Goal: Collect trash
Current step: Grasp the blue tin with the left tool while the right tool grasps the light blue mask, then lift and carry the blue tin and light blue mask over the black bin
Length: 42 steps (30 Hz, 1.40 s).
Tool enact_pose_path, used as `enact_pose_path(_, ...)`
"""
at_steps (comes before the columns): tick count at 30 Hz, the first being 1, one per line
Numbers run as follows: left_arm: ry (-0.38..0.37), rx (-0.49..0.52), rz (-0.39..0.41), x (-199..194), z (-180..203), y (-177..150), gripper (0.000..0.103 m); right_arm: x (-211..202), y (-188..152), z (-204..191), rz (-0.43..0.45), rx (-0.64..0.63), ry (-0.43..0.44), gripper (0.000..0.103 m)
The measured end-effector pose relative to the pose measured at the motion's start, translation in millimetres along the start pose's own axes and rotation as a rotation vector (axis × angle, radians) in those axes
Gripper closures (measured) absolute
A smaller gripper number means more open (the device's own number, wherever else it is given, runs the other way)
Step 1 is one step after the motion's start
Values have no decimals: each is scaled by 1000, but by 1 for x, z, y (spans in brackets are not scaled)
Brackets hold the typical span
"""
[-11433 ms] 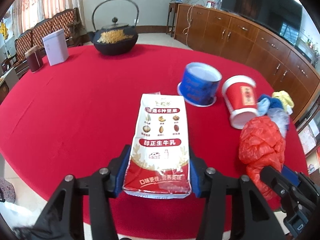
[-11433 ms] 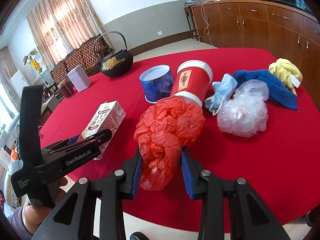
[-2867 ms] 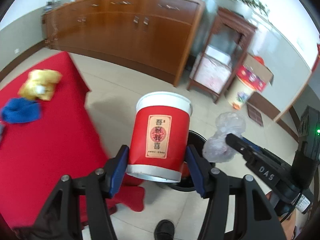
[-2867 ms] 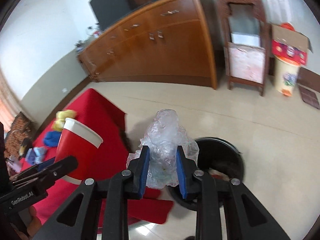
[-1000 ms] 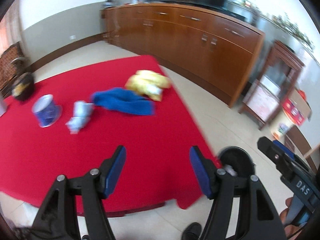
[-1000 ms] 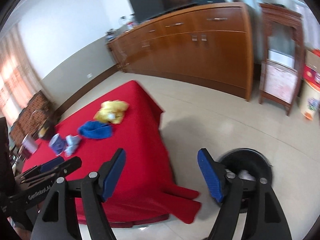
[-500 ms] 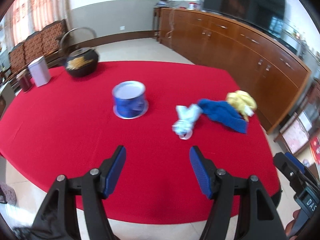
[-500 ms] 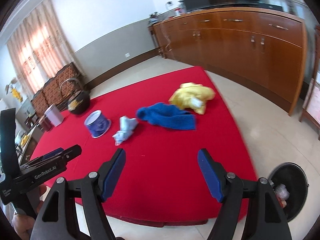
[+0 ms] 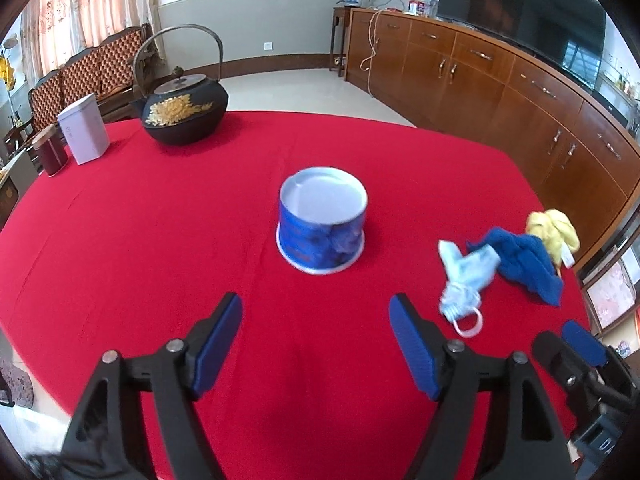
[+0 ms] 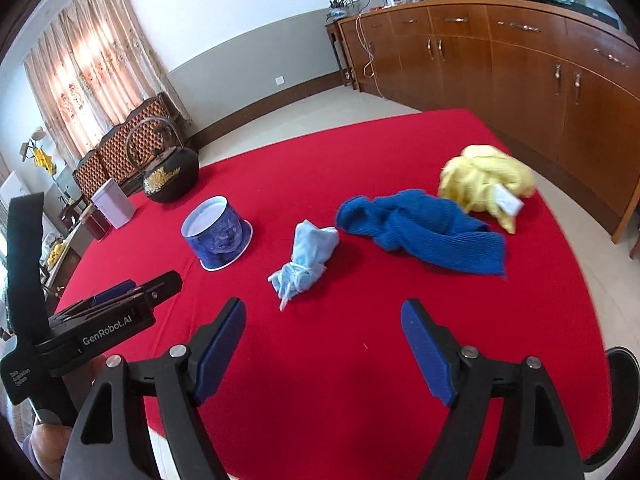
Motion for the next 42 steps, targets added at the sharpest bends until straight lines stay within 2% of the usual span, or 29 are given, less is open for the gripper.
enact_pose_path(4,5,4,-8,17,-2,9,25,34,10,-13,-23,1,13,21)
enact_pose_path(13,-7,19,-22,45,3,20,25,77,21,-17,-54,4,10,21)
enact_pose_path(28,-16,23,-18,69,9,33,26,106,16,-22,-80,-26,33,23)
enact_pose_path(31,-16,14,-7,68,7,34,27,107,15,-25,-76,-38,38,39)
enact_pose_path(33,-17,14,-3,67,7,33,27,108,13,-25,-81,-44,44,56)
enact_pose_path(34,-11,14,1,66,6,33,28,108,13,-25,-81,-44,44,57)
enact_pose_path(36,-17,9,6,63,7,32,28,106,12,-24,-81,-47,46,69)
enact_pose_path(38,-16,5,19,59,5,32,28,104,12,-25,-76,-56,47,75)
enact_pose_path(42,-28,16,32,45,5,31,28,91,11,-26,-59,-63,70,76)
Point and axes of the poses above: each gripper's, at about its wrist camera, not at the fingertips, and x roughly the way its jaws point, z to its right, y to its top, the point moved 8 cm from there along x, roughly the way its jaws point, and after that the axes turned 10 degrees about x, right-handed, at the moved point
